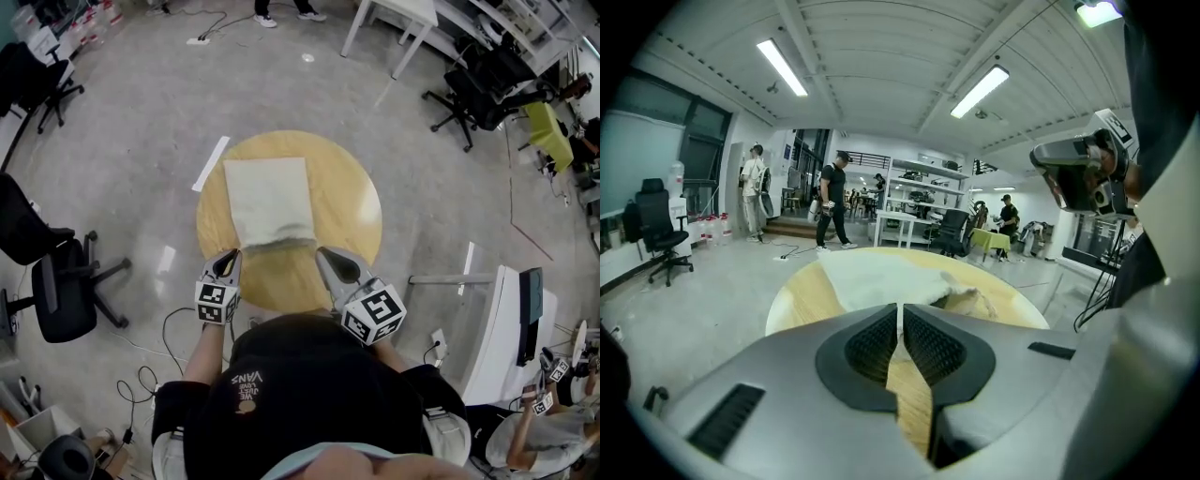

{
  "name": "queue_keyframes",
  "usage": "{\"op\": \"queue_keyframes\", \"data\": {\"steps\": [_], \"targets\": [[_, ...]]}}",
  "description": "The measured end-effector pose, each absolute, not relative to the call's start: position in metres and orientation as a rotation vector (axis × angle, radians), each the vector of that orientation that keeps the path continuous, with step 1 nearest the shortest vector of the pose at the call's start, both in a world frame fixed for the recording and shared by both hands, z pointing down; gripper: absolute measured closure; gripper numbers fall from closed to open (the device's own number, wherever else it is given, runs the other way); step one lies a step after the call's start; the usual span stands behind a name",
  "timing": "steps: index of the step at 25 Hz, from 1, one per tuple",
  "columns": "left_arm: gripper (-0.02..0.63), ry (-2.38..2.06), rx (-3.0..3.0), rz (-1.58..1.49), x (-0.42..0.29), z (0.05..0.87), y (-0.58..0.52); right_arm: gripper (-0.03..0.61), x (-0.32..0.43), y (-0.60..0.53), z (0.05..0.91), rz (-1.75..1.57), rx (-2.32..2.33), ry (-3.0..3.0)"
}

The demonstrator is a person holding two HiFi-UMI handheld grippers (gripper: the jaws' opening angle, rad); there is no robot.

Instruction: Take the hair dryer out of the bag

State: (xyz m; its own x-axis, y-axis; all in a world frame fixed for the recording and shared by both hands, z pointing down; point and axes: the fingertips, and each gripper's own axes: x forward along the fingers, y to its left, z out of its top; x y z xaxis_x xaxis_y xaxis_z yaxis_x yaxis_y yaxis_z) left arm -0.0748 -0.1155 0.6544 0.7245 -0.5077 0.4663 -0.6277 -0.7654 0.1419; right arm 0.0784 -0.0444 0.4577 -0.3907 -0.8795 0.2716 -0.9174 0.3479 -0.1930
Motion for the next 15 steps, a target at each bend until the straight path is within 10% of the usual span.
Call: {"op": "queue_keyframes", "data": {"steps": [15], "targets": [[0.466,-0.81,2.611,0.785,-0.052,0.69,-0.123,0.58,0.091,-0.046,0.466,0.518,1.675,-2.449]]}}
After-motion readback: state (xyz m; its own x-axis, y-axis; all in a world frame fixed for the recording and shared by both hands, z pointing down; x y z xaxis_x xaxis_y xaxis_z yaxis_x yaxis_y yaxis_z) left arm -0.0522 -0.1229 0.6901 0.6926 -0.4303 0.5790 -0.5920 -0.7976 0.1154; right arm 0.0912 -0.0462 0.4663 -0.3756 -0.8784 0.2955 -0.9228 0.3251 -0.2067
